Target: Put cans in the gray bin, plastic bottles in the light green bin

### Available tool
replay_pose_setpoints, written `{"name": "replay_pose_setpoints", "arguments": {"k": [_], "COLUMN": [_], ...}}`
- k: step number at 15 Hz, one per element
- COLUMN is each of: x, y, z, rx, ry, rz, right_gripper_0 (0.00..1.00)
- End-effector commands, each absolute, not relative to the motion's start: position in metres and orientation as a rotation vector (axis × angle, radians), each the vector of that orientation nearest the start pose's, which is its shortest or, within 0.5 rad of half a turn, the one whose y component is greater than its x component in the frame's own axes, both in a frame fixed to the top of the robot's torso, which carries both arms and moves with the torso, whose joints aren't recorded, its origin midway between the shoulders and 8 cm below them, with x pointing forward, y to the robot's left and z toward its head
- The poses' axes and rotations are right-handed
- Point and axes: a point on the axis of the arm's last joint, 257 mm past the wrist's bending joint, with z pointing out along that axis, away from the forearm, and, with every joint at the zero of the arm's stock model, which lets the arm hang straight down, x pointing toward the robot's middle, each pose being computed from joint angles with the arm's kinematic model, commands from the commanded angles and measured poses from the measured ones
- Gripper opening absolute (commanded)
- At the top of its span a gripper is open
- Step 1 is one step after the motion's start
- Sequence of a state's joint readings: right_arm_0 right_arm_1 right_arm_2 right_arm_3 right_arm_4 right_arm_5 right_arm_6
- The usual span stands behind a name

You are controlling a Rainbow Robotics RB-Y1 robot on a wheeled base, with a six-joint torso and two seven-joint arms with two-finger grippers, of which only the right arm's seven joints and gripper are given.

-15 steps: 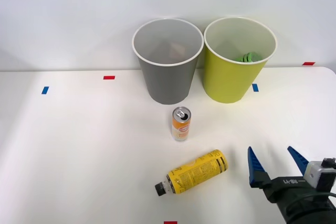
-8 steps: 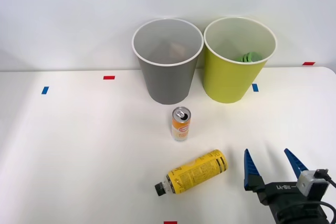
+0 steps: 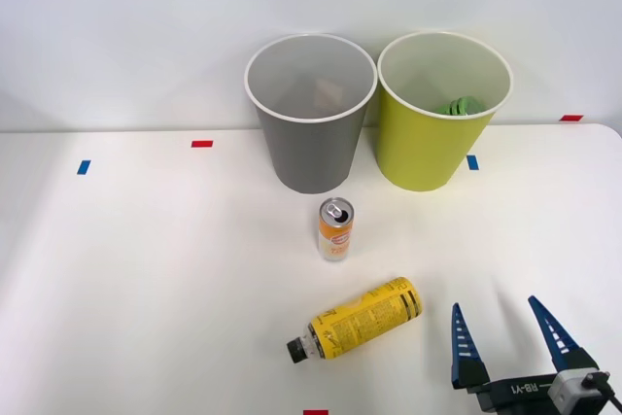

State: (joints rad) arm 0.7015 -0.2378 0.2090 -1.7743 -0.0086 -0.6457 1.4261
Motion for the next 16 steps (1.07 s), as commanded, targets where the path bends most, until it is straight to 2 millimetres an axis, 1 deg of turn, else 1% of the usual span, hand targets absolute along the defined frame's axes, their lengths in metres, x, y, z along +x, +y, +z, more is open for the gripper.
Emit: {"name": "replay_pose_setpoints", "arguments": {"k": [1, 4, 6, 8, 9, 11, 13, 16], "x": [0.297, 0.283, 0.276, 0.268, 0.26, 0.252, 0.249, 0.254], "y": [-0.237, -0.233, -0.234, -0.245, -0.25, -0.251, -0.245, -0.246], "z": [-0.272, -0.285, -0.289, -0.288, -0.289, -0.287, -0.289, -0.284], "rx": [-0.121, -0.164, -0.17, -0.131, -0.117, -0.096, -0.073, -0.07], "ry": [1.439, 1.48, 1.498, 1.499, 1.502, 1.495, 1.5, 1.478], "rz": [0.032, 0.033, 0.045, 0.05, 0.041, 0.035, 0.037, 0.005], "right_gripper_0": [1.0, 1.0, 1.0, 1.0, 1.0, 1.0, 1.0, 1.0]}}
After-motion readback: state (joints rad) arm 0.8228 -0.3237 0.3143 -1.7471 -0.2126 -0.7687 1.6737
